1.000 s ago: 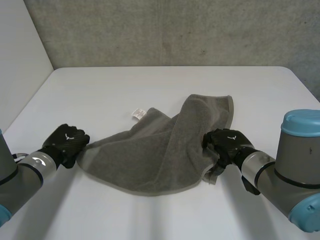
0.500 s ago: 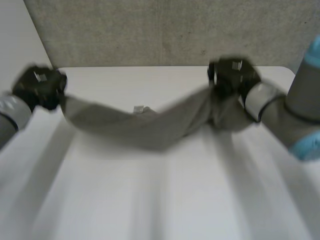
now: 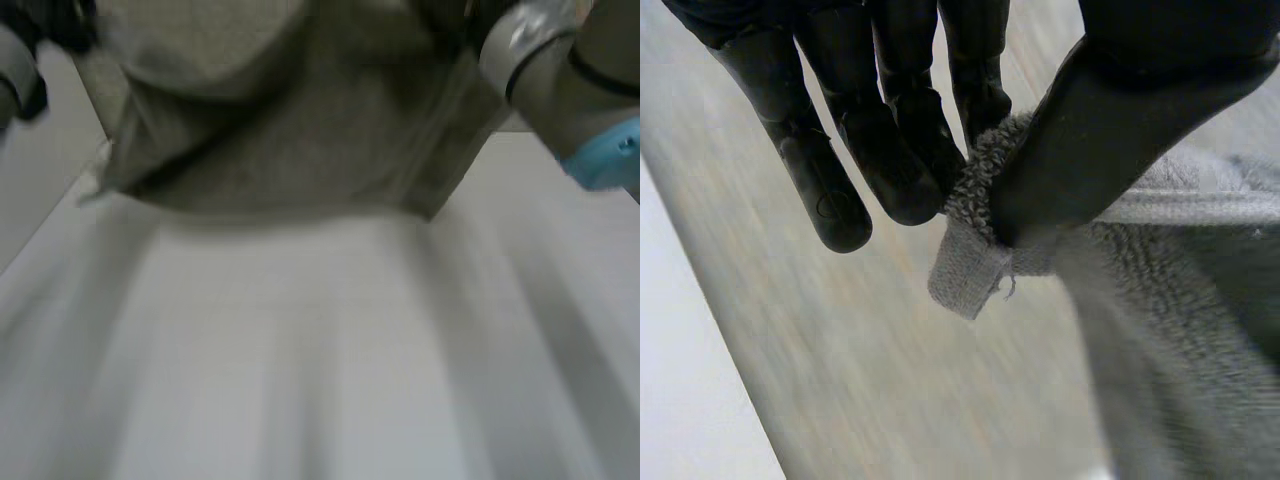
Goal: Fold the towel.
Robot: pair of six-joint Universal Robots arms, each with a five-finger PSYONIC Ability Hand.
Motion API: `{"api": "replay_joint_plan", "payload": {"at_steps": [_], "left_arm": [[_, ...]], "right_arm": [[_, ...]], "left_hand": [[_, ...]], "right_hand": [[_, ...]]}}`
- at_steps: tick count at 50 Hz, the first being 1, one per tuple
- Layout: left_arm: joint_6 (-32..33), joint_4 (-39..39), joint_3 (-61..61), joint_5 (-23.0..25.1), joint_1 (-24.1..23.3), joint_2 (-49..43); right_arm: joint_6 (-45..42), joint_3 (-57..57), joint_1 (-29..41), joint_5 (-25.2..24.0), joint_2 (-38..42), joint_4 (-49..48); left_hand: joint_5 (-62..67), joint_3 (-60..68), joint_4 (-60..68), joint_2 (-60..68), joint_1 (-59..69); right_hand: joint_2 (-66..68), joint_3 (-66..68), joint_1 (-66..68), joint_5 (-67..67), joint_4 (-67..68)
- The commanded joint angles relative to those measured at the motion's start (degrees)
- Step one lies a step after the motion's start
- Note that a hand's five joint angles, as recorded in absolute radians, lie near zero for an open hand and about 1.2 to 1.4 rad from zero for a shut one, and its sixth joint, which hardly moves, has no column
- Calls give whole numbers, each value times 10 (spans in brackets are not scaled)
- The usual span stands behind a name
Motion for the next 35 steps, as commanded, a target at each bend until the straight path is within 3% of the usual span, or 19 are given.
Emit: {"api": "replay_joint_plan", "payload": {"at_steps": [1,5,11,20,33,35], "left_arm": [[44,-11,-188,55,15,56],[73,-9,-266,60,32,133],[70,-12,-275,60,54,223],[18,-48,-206,59,60,234],[16,-73,-87,46,22,-7],[23,-84,4,17,17,-71]], "right_arm": [[-42,148,-5,-24,-68,72],[-40,200,-5,-18,-126,76],[-27,202,-7,-20,-177,75],[-3,124,-7,-14,-167,92],[-50,-66,-1,-11,48,143],[-92,-177,-2,6,121,122]], "left_hand": [[56,31,23,44,77],[56,31,23,44,77],[56,31,23,44,77],[56,31,23,44,77],[56,31,23,44,77],[56,31,23,44,77]], "right_hand": [[50,35,38,34,33],[50,35,38,34,33],[50,35,38,34,33],[50,35,38,34,33],[50,35,38,34,33],[50,35,38,34,33]]}}
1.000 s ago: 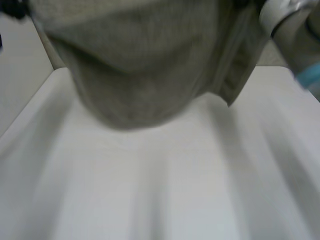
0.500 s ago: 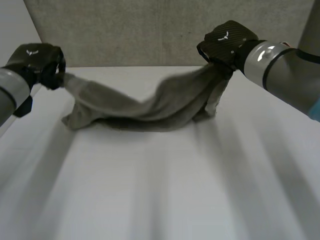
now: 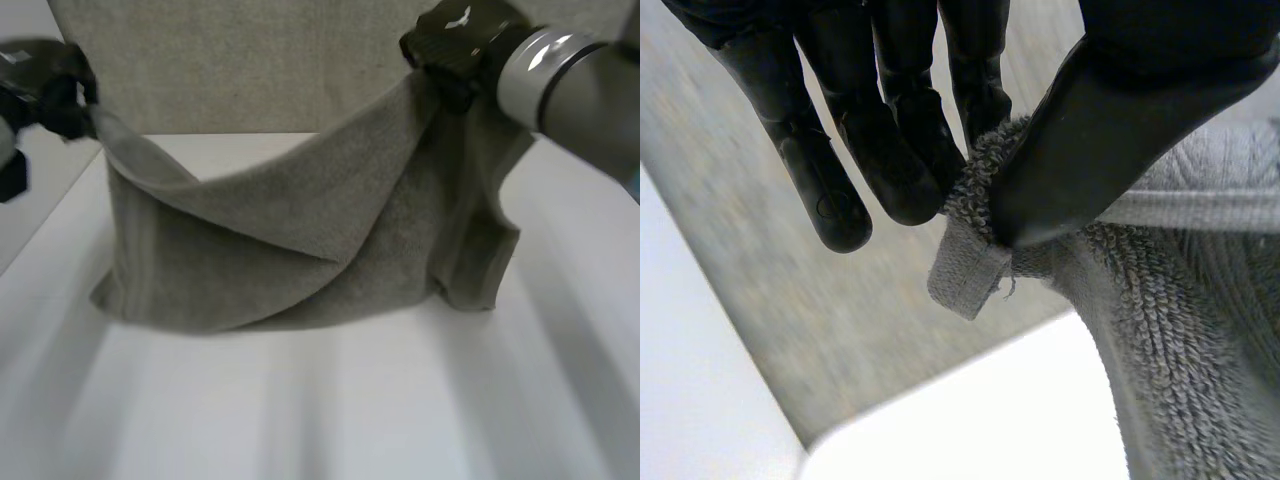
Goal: Fold the towel.
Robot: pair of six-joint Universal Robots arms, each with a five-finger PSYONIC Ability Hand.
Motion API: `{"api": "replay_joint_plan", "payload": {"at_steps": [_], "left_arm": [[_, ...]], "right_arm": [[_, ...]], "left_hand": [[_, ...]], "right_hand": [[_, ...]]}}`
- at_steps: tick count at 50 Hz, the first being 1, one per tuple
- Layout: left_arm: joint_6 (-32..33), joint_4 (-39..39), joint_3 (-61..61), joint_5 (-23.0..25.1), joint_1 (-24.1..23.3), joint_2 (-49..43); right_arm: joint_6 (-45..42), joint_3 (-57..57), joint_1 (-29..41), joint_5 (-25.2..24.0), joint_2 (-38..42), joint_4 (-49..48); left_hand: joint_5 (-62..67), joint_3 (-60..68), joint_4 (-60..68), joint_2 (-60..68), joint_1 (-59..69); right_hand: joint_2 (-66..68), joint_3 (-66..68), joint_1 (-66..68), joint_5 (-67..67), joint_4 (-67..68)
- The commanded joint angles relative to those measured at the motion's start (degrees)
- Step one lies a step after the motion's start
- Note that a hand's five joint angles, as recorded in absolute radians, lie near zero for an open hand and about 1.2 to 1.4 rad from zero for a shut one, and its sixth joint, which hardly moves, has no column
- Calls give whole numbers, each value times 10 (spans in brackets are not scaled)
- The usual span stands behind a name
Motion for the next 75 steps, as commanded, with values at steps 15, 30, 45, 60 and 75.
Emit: {"api": "replay_joint_plan", "payload": {"at_steps": [15,30,45,60,75], "left_arm": [[-67,12,484,-153,-42,-171],[-69,28,138,-62,-40,-159],[110,99,-140,-53,-22,-183],[111,123,-220,-50,15,-80],[110,167,-228,-52,39,-97]], "right_arm": [[-51,-370,10,67,179,-307],[-33,-64,15,18,164,-125],[-96,242,15,-7,148,-152],[-12,394,3,0,33,-265],[213,591,-44,89,-70,-403]], "left_hand": [[56,31,23,44,77],[56,31,23,44,77],[56,31,23,44,77],[56,31,23,44,77],[56,31,23,44,77]], "right_hand": [[49,33,38,34,33],[49,33,38,34,33],[49,33,38,34,33],[-651,-667,-662,-666,-667],[-651,-667,-662,-666,-667]]}}
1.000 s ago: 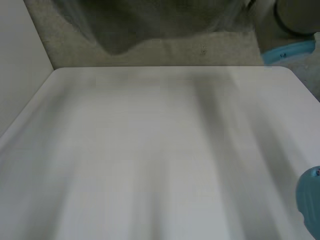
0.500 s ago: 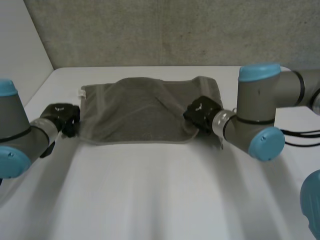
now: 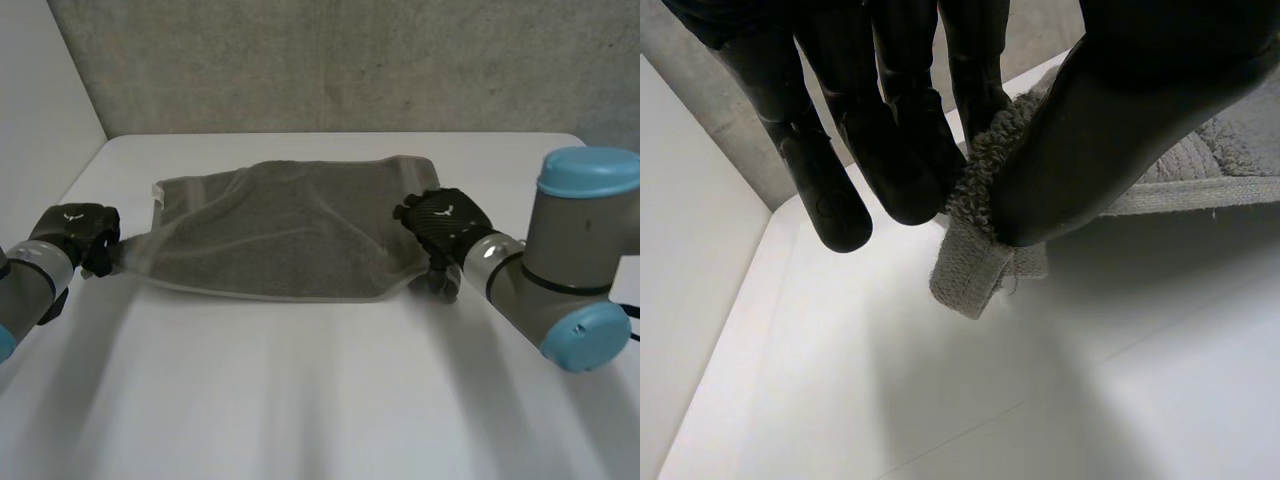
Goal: Fold the towel.
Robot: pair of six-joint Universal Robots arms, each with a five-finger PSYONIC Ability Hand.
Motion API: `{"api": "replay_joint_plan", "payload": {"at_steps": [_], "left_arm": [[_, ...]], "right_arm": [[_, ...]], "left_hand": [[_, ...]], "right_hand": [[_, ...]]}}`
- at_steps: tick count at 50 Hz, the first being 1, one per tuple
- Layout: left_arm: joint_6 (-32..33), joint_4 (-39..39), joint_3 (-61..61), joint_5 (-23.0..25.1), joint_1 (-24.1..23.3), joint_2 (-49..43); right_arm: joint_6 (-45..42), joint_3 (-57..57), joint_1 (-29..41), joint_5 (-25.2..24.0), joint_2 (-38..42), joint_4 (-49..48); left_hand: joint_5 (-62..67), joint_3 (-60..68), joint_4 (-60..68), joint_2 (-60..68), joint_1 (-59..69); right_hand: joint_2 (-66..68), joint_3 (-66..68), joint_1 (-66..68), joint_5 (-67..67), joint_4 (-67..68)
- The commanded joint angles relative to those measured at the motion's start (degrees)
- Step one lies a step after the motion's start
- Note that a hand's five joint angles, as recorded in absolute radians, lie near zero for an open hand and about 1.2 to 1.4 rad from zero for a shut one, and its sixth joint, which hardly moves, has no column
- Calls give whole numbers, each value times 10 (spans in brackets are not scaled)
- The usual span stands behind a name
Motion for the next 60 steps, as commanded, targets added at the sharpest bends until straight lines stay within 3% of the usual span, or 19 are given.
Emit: {"api": "replay_joint_plan", "payload": {"at_steps": [1,9,23,29,30,31,32,34,45,50,52,60], "left_arm": [[0,36,-3,0,11,-12],[-5,40,-3,0,13,-15],[-24,40,-3,2,15,-12],[-29,38,-3,2,15,-11],[-33,37,-3,2,15,-10],[-33,37,-3,2,15,-10],[-38,35,-3,2,15,-9],[-43,33,-2,2,15,-7],[-66,12,-21,4,14,45],[-66,-8,-28,4,14,99],[-64,-35,-29,4,15,135],[-49,-104,-47,5,34,201]], "right_arm": [[91,117,-29,65,-51,-100],[125,166,-37,70,-52,-126],[132,130,-32,77,20,-193],[131,99,-31,86,55,-193],[131,95,-36,86,60,-190],[131,95,-36,86,60,-190],[131,93,-38,85,60,-189],[131,93,-42,85,56,-188],[108,119,-70,55,-83,-117],[37,111,-88,3,-149,-25],[-34,106,-119,-20,-189,32],[-163,96,-160,-30,-247,140]], "left_hand": [[56,31,21,44,76],[56,31,21,44,76],[56,31,21,44,76],[56,31,21,44,76],[56,31,21,44,76],[56,31,21,44,76],[56,31,21,44,76],[56,31,21,44,76],[56,31,21,44,76],[56,31,21,44,76],[56,31,21,44,76],[56,31,21,44,76]], "right_hand": [[-37,-39,-33,-34,-43],[-6,-7,-2,-3,-12],[145,144,149,148,139],[331,329,334,333,324],[442,441,446,445,436],[443,442,447,446,437],[603,602,607,606,597],[663,661,667,666,657],[663,661,667,666,657],[663,661,667,666,657],[663,661,667,666,657],[663,661,667,666,657]]}}
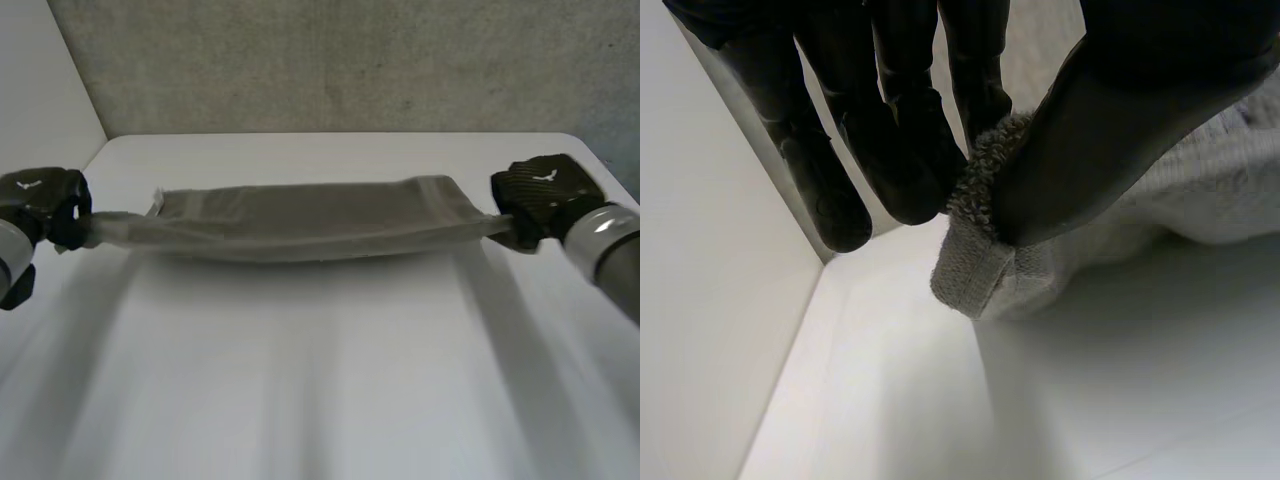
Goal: Fold the towel.
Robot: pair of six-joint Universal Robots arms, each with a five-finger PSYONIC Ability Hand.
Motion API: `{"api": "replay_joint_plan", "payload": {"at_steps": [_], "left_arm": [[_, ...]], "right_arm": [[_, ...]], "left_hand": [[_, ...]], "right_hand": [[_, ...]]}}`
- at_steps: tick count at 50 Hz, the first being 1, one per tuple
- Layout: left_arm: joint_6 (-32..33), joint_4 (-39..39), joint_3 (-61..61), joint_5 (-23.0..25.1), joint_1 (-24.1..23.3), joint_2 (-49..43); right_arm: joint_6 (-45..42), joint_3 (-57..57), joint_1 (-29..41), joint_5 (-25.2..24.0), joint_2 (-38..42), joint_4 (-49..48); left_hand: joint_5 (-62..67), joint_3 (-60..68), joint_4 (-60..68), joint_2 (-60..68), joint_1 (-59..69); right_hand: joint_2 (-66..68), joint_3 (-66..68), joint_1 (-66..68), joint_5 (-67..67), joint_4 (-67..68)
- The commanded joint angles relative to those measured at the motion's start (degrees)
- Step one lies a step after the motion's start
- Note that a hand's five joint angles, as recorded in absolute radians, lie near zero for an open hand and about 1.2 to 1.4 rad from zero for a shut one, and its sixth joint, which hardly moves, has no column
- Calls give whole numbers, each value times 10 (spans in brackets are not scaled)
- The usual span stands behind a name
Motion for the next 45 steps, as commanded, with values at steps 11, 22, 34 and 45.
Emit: {"api": "replay_joint_plan", "payload": {"at_steps": [11,22,34,45], "left_arm": [[194,-77,-83,6,20,101],[219,-57,-33,3,-1,13],[183,-48,151,-7,-56,-183],[176,-52,359,-46,-87,-336]], "right_arm": [[-116,-10,-78,-69,-119,123],[-93,-47,-71,-97,-7,103],[-14,-194,-63,-93,159,50],[28,-398,-35,-61,324,51]], "left_hand": [[56,31,21,44,76],[56,31,21,44,76],[56,31,21,44,76],[56,31,21,44,76]], "right_hand": [[49,36,42,35,33],[49,36,42,35,33],[49,36,42,35,33],[49,36,42,35,33]]}}
